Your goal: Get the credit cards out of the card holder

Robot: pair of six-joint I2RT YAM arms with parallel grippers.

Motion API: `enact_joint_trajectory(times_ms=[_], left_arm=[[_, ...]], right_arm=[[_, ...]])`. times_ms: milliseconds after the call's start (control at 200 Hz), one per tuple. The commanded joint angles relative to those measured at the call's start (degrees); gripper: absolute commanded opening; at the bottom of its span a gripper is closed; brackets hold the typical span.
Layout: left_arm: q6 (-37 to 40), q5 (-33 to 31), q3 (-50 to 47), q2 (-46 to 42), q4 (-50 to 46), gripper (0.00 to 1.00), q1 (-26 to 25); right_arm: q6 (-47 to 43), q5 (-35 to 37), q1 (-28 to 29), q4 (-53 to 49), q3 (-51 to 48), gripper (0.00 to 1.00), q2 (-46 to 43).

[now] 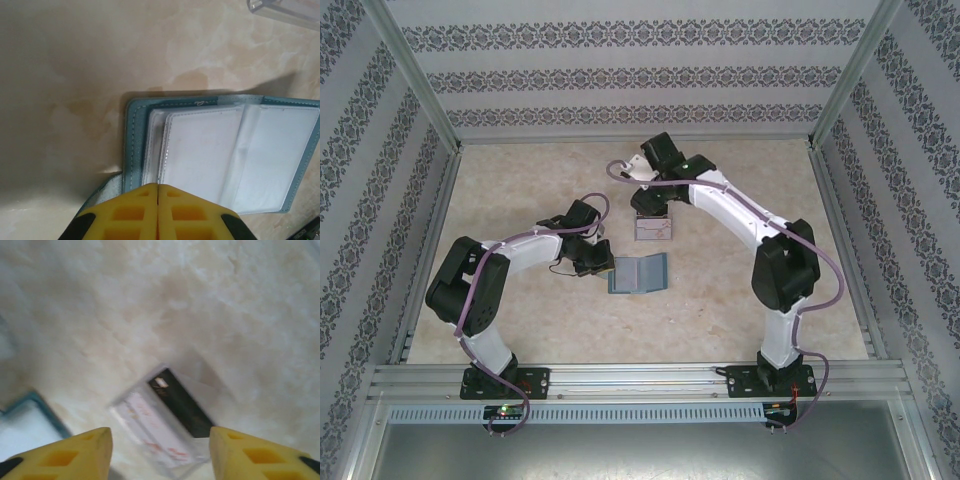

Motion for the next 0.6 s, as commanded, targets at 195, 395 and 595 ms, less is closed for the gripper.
enact_joint_trajectory(times_ms=[195, 395, 595], left_arm=[[2.13, 1.40, -1.05, 0.05, -1.42, 0.06, 1.45], [2.35, 2.76, -1.81, 1.38, -0.60, 0.06, 1.55], [2.62, 2.84, -2.50, 2.15, -0.78, 0.06, 1.51]], right_arm=[[43.67, -13.23, 2.39, 10.73, -13.82, 0.34, -5.81], [57.59, -21.58, 3.95, 15.88, -19.79, 0.23, -3.33], [62.44, -24.01, 6.90, 18.52, -20.96, 0.22, 0.78]])
